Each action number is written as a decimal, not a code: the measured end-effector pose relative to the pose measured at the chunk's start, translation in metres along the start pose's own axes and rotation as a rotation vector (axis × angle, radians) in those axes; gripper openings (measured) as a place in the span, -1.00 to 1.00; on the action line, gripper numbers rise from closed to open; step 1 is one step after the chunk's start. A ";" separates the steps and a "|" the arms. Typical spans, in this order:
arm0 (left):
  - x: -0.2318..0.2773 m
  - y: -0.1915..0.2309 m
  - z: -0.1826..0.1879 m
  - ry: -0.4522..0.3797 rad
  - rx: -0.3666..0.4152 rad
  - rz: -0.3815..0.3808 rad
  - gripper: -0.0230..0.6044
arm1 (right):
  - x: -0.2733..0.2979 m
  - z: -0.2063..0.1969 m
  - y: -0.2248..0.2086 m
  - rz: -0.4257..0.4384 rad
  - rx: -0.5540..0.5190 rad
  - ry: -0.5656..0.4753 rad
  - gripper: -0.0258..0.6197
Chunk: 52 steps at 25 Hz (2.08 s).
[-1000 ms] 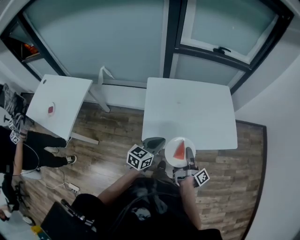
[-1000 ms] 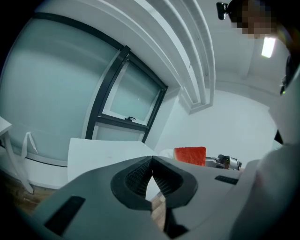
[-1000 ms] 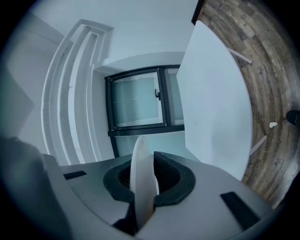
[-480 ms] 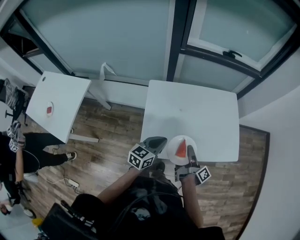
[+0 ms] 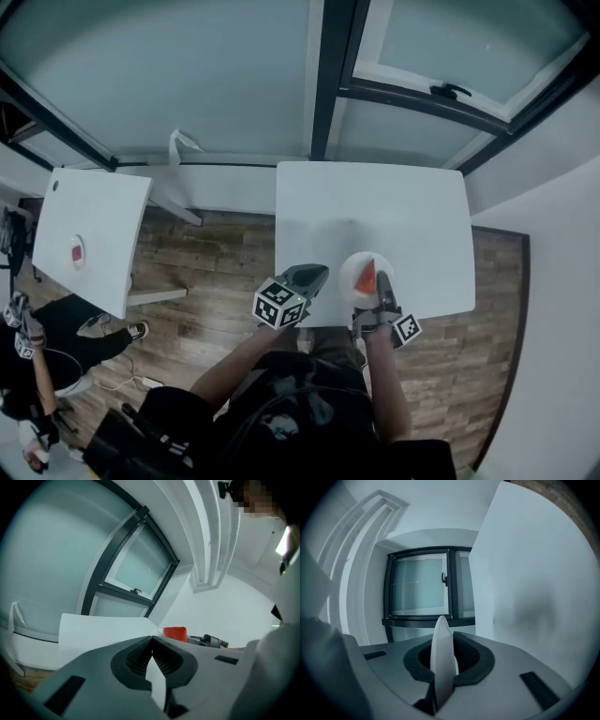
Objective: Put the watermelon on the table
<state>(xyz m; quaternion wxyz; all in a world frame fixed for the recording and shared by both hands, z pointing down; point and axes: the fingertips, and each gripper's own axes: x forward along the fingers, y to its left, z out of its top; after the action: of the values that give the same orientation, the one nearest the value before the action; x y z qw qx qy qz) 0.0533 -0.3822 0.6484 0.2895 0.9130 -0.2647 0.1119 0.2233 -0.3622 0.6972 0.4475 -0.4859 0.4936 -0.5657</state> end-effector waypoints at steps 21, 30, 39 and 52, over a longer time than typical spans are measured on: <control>0.136 0.045 -0.004 0.070 -0.064 0.038 -0.92 | 0.130 0.138 -0.153 -0.329 -0.060 -0.221 -0.82; 0.150 0.046 -0.010 0.119 -0.091 0.044 -0.92 | 0.151 0.159 -0.171 -0.595 -0.289 -0.144 -0.76; 0.137 0.031 -0.021 0.129 -0.138 0.021 -0.92 | 0.146 0.175 -0.165 -0.842 -0.828 0.088 -0.42; 0.099 0.019 0.009 0.032 0.028 0.112 -0.92 | 0.109 0.085 0.002 -0.294 -1.507 0.173 -0.88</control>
<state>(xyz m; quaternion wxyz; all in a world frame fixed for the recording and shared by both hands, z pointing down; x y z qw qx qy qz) 0.1260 -0.4420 0.6849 0.2740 0.8989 -0.3093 0.1461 0.2941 -0.4809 0.7104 -0.1239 -0.6740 0.7089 -0.1666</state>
